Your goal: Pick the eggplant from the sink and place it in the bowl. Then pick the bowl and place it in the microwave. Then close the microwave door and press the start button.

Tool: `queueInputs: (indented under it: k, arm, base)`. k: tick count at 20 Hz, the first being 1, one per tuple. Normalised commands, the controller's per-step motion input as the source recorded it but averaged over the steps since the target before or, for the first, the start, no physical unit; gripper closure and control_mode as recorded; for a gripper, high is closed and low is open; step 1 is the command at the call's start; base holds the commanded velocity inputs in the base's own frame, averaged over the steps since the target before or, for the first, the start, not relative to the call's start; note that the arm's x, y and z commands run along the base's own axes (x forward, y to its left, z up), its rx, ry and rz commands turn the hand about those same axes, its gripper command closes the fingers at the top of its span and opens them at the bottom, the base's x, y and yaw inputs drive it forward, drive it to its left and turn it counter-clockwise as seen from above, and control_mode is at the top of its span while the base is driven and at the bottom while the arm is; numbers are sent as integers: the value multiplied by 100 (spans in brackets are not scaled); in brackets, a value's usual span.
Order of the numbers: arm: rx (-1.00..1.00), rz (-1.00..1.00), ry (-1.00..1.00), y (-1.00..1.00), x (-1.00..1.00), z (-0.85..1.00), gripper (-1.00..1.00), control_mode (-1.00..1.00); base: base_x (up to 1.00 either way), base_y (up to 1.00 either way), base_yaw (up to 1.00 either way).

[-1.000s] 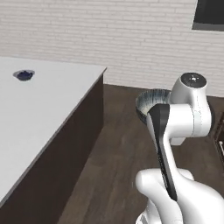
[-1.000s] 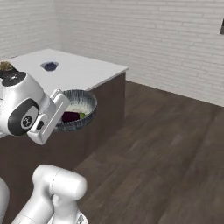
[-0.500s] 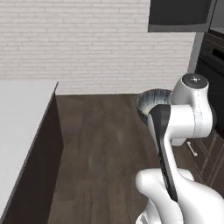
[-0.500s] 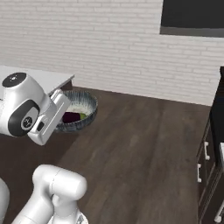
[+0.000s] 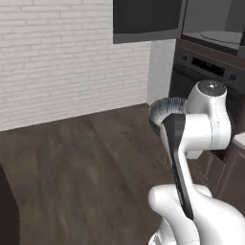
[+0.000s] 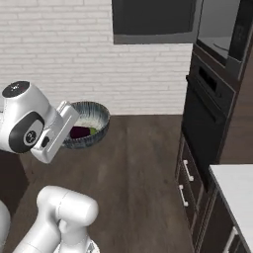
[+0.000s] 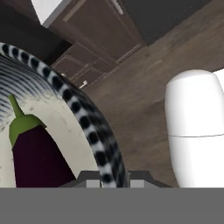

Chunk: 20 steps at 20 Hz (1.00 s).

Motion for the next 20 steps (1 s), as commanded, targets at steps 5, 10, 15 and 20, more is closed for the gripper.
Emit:
queueInputs:
  k: [5, 10, 15, 20]
  arm:
    - [0, 0, 0, 0, 0, 0, 100, 100]
    - [0, 0, 0, 0, 0, 0, 100, 100]
    - [0, 0, 0, 0, 0, 0, 100, 100]
    - [0, 0, 0, 0, 0, 0, 100, 100]
  base:
    - [75, 30, -58]
    - [73, 62, -52]
    - [72, 57, -52]
    - [63, 59, -51]
